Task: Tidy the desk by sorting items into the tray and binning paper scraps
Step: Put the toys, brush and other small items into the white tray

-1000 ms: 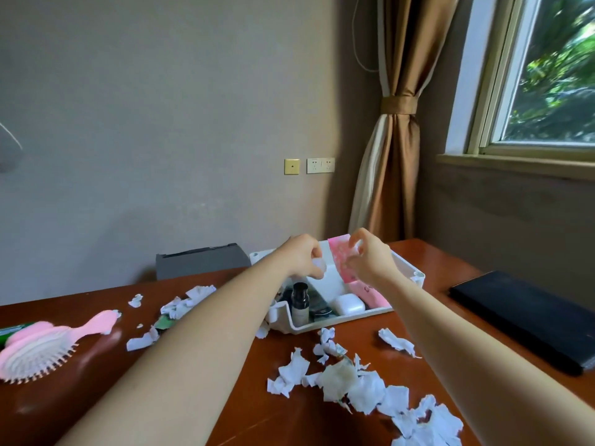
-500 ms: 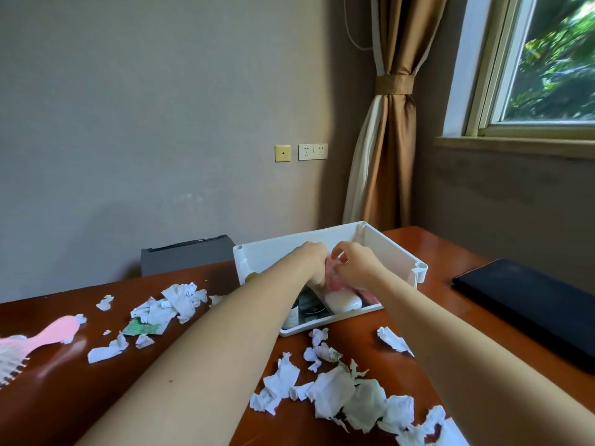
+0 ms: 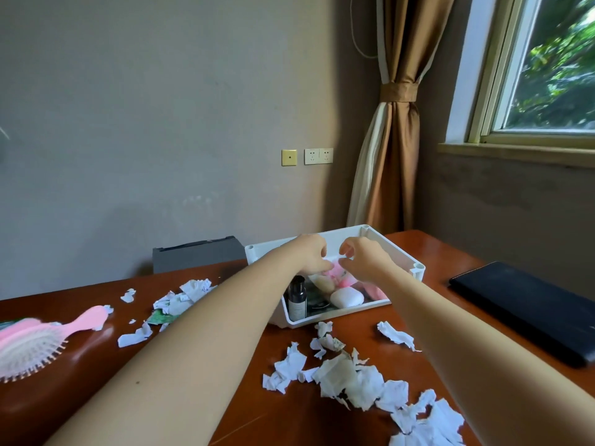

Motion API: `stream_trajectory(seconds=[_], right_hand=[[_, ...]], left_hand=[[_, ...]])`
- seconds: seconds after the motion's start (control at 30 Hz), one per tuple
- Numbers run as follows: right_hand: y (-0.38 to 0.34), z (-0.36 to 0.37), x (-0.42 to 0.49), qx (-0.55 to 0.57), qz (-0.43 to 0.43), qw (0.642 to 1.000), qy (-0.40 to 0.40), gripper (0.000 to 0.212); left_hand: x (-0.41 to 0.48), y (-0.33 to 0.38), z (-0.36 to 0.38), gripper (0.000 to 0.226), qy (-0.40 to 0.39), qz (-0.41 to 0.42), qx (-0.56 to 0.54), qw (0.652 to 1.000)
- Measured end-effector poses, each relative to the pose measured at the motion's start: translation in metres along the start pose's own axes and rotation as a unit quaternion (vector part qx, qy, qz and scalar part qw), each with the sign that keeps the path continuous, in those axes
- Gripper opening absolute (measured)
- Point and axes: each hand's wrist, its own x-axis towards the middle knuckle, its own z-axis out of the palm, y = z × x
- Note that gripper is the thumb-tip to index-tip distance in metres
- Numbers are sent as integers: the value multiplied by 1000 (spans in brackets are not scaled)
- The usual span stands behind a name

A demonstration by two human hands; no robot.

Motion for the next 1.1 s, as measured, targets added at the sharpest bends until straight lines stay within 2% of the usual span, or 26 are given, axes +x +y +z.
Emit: stream_trajectory(seconds=[0.2, 0.5, 0.77, 0.9, 1.0, 1.1], right_hand=[[-41, -18, -25, 25, -50, 998, 2, 22], [-127, -13, -81, 59, -133, 989, 5, 23], [-185, 47, -123, 91, -159, 980, -82, 24], [-206, 87, -130, 28, -154, 978, -136, 20], [-212, 115, -133, 5, -127, 983, -130, 37], [-212, 134, -137, -30, -108, 985, -128, 49]], left_hand=[[-56, -26, -28, 35, 28, -6, -46, 999], [-156, -72, -50, 34, 57, -19, -1, 998], [-237, -139, -22, 31, 141, -71, -29, 987], [-271, -174, 7, 40, 189, -132, -14, 973], [-289, -191, 24, 54, 214, -201, 53, 954], [-297, -208, 36, 62, 221, -240, 63, 943]])
